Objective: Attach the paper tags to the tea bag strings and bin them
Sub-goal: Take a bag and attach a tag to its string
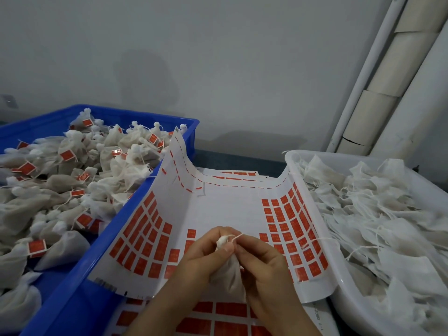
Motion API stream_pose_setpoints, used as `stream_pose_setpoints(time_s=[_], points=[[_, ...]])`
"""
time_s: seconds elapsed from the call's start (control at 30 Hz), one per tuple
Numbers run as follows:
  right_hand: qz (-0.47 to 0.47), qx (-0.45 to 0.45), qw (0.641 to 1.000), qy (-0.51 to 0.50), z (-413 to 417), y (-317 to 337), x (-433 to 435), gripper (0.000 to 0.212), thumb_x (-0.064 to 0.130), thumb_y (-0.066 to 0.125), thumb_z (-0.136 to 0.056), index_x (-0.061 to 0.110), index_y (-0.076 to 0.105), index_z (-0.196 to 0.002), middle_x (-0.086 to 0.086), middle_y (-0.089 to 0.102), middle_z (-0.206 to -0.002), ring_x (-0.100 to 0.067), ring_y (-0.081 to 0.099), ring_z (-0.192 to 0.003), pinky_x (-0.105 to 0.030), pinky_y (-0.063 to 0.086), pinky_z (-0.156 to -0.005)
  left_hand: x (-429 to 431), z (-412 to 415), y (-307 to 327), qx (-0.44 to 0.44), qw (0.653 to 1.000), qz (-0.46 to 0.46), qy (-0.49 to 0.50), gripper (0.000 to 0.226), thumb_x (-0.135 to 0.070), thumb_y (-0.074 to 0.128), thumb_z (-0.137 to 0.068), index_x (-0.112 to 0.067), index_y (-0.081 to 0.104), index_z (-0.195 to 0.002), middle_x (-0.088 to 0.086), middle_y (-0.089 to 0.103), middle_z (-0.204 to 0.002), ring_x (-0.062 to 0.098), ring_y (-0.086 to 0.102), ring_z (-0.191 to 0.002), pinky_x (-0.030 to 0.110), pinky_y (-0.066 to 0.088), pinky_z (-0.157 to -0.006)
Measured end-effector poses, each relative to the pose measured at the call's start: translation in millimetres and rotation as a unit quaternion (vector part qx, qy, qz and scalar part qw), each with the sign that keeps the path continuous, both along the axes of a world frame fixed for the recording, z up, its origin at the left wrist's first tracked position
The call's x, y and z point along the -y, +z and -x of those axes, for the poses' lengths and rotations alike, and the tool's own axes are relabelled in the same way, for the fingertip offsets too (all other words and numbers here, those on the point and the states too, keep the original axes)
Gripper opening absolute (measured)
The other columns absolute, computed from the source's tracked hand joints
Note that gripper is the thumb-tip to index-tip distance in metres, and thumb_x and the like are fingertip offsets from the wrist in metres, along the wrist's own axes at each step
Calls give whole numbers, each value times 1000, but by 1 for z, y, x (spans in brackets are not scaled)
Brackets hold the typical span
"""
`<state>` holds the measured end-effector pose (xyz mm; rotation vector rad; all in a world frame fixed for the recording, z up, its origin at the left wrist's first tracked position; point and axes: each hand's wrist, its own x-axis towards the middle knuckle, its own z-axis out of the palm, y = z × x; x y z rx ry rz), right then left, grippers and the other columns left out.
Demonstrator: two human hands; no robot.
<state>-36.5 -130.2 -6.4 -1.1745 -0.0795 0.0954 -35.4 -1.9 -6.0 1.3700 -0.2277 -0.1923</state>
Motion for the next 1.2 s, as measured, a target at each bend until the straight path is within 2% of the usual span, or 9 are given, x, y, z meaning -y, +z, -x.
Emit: stream_pose_setpoints(time_s=[0.1, 0.17, 0.27, 0.5, 0.77, 0.87, 1.0, 1.13, 1.2], points=[[72, 34, 996, -49, 1, -1, 0, 19, 23, 65, -65, 31, 77, -78, 0, 74, -88, -18, 69, -88, -28, 57, -70, 1, 0, 0, 10, 999, -35, 30, 39, -41, 55, -72, -20, 64, -104, -2, 67, -101, 19, 63, -102, 34, 53, -90], [119, 46, 988, -87, 2, -2, 0, 16, 16, 69, -71, 29, 77, -75, 4, 74, -83, -14, 70, -83, -24, 56, -65, 2, -1, 0, 17, 997, -56, 54, 32, -40, 54, -76, -21, 65, -99, -6, 67, -96, 13, 64, -97, 26, 55, -83], [147, 41, 978, -142, 2, -4, -1, 20, 3, 70, -76, 22, 70, -80, 6, 73, -75, -9, 69, -74, -17, 53, -56, 5, -1, 1, 39, 991, -92, 92, 14, -24, 54, -89, -21, 67, -86, -10, 64, -83, 6, 63, -86, 16, 52, -72], [197, 73, 960, -185, 5, -12, -13, 28, 4, 72, -75, 22, 54, -86, 13, 67, -73, -5, 65, -71, -10, 49, -54, 11, -4, -4, 36, 964, -141, 224, 22, -9, 60, -85, -12, 66, -64, -3, 61, -57, 3, 57, -59, 9, 46, -51], [267, 141, 932, -203, 4, -14, -12, 27, 6, 72, -76, 23, 53, -84, 12, 63, -76, -10, 61, -69, -16, 52, -58, 16, 0, -4, 25, 955, -142, 261, 23, -7, 61, -82, -18, 68, -63, -9, 65, -58, -3, 59, -65, 5, 43, -50], [266, 152, 929, -208, 4, -14, -12, 27, 8, 74, -75, 23, 54, -83, 10, 63, -74, -12, 60, -67, -18, 52, -57, 16, 0, -4, 9, 956, -127, 265, 22, -9, 63, -82, -21, 70, -65, -10, 67, -62, -3, 60, -69, 9, 44, -49], [276, 170, 925, -199, 6, -13, -12, 28, 11, 75, -74, 25, 53, -82, 15, 61, -78, -10, 59, -68, -14, 50, -56, 14, -2, -2, -15, 960, -78, 267, 22, -5, 65, -80, -22, 73, -69, -11, 71, -70, 3, 64, -74, 18, 44, -60], [274, 172, 926, -192, 6, -12, -11, 28, 10, 74, -75, 26, 53, -82, 14, 61, -78, -10, 59, -69, -15, 51, -56, 12, -2, -1, 14, 962, -59, 266, 24, 3, 65, -79, -18, 71, -70, -11, 71, -73, 0, 64, -77, 10, 48, -52], [274, 174, 927, -189, 6, -11, -11, 28, 10, 74, -75, 26, 53, -83, 15, 61, -79, -9, 60, -70, -14, 50, -57, 11, -1, -1, 43, 962, -73, 260, 24, 5, 64, -79, -17, 70, -70, -10, 70, -72, 2, 65, -77, 8, 48, -55]])
